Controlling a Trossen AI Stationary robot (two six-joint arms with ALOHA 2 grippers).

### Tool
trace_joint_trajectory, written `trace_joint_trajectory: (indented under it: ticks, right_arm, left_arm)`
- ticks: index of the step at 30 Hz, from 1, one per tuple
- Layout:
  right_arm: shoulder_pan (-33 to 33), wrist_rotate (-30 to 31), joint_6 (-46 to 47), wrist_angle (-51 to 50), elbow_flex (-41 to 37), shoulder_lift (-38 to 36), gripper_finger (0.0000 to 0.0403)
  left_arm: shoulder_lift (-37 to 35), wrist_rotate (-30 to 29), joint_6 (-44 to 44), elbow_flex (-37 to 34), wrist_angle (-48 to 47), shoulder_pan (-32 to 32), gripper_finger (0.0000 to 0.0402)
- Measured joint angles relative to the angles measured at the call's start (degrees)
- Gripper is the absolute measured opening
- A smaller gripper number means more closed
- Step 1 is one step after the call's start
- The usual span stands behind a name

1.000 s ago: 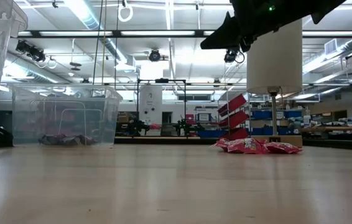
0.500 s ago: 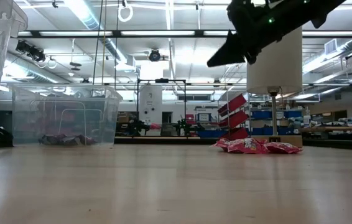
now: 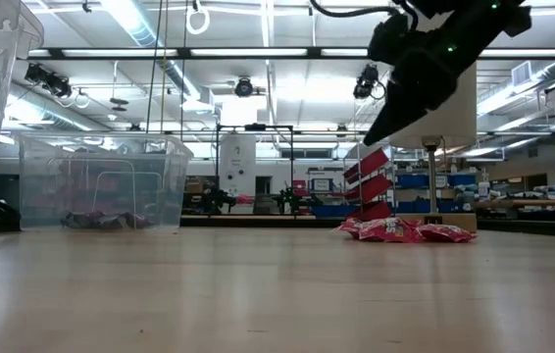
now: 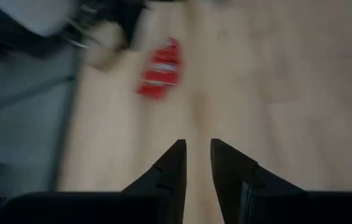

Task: Sort candy
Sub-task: Put the red chocolate into the bottom left transparent bin

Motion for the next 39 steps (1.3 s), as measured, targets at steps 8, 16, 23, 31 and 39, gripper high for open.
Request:
trace_joint_trajectory:
  ticks: [8,16,23,31,39]
  right_arm:
    - [5.4,1.2,1.4,0.7,0.0,4.5,0.0065]
    - [7.1,5.4,5.8,1.2,0.0,12.2,0.0097]
    - [7.4,5.0,8.9,0.4,0.0,17.5,0.0103]
    - [7.4,5.3,11.4,0.7,0.1,22.0,0.0103]
    - [7.0,4.2,12.0,0.8,0.1,22.4,0.0093]
  left_arm:
    - [0.0,-12.9,8.9,0.0,-0.9,1.3,0.0074]
    - [0.0,-15.5,9.6,-2.2,-3.2,4.2,0.0074]
    - [-0.1,-17.0,6.8,-6.4,-4.5,5.9,0.0074]
    - [-0.9,-20.0,1.9,-9.1,-5.3,6.4,0.0074]
    - [-0.9,-20.0,-0.7,-9.2,-5.5,6.3,0.0074]
